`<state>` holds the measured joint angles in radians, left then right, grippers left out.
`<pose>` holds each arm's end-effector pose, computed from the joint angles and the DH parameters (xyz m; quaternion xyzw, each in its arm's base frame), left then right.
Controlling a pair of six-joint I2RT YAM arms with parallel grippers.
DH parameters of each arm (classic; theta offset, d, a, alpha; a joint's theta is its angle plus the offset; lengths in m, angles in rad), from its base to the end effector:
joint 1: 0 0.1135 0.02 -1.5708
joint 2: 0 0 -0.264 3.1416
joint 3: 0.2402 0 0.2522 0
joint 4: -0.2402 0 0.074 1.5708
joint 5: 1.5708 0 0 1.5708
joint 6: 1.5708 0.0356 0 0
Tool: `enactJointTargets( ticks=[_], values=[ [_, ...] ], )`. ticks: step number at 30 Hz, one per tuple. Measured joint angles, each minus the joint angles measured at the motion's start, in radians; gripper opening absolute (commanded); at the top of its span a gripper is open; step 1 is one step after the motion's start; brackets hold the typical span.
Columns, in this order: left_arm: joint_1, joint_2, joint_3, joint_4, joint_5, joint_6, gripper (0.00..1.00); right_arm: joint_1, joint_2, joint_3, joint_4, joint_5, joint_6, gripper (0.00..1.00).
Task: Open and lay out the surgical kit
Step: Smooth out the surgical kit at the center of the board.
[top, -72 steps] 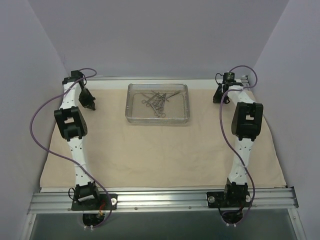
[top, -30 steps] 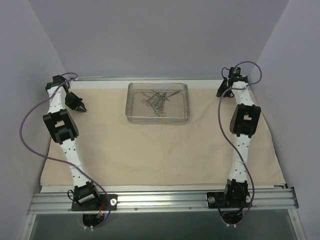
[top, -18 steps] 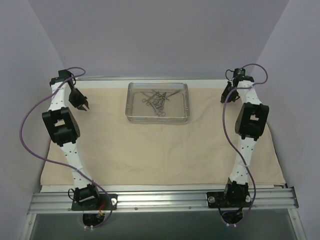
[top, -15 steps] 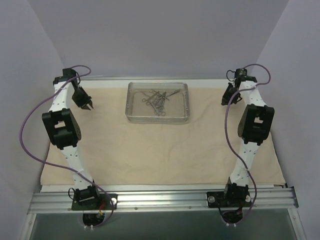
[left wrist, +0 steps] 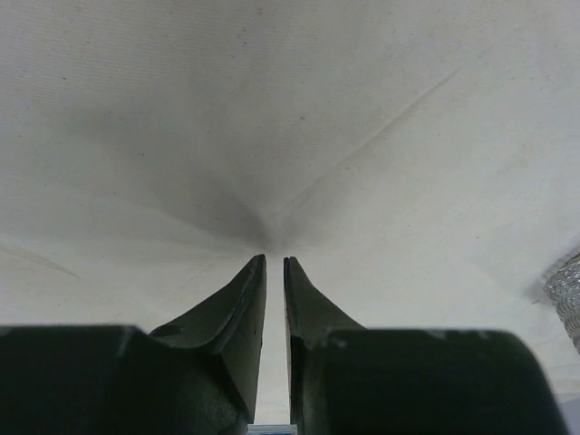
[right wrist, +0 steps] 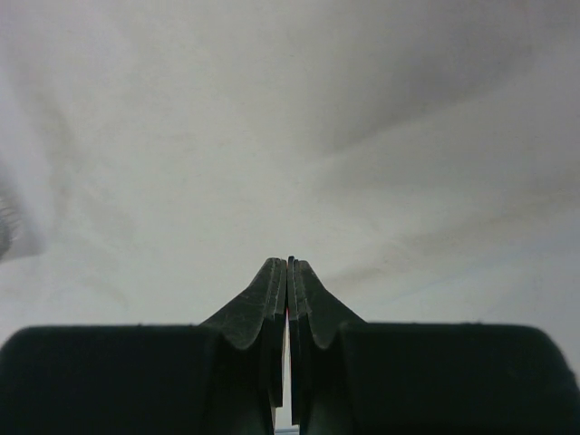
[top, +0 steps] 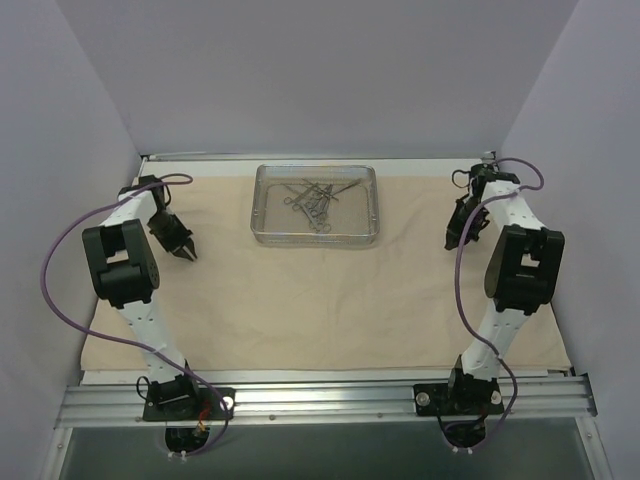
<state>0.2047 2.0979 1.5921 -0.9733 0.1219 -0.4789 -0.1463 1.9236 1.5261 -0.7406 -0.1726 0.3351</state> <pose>0.3986 0.0783 0.1666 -0.3316 0.9404 -0.0665 0.0370 0.4026 -0.0531 0.2227 0.2140 0.9494 0.1040 0.2050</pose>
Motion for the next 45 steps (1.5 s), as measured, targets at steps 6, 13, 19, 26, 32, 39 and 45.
enactJointTargets(
  ticks=[6, 13, 19, 26, 32, 39, 45],
  values=[
    [0.0, 0.001, 0.0, 0.022, 0.01, -0.011, 0.19, -0.029, 0.058, -0.126, 0.001, 0.086, -0.018, 0.0],
    [0.023, 0.001, -0.008, 0.026, 0.008, -0.013, 0.18, -0.095, 0.027, -0.244, -0.036, 0.264, -0.005, 0.0],
    [0.059, 0.001, -0.031, 0.025, -0.002, -0.01, 0.16, -0.134, -0.01, -0.214, -0.097, 0.387, -0.009, 0.0],
    [0.066, -0.012, -0.062, 0.029, -0.01, -0.009, 0.15, 0.079, -0.019, -0.05, -0.089, 0.273, 0.019, 0.0],
    [0.071, -0.017, -0.073, 0.025, -0.008, -0.015, 0.1, 0.157, -0.046, -0.143, -0.059, 0.126, 0.082, 0.0],
    [0.088, -0.017, -0.076, 0.016, -0.004, -0.029, 0.09, 0.092, -0.047, -0.288, -0.062, 0.152, 0.067, 0.0],
    [0.093, -0.017, -0.076, 0.012, -0.009, -0.032, 0.09, -0.021, -0.045, -0.392, -0.076, 0.25, 0.056, 0.0]
  ],
)
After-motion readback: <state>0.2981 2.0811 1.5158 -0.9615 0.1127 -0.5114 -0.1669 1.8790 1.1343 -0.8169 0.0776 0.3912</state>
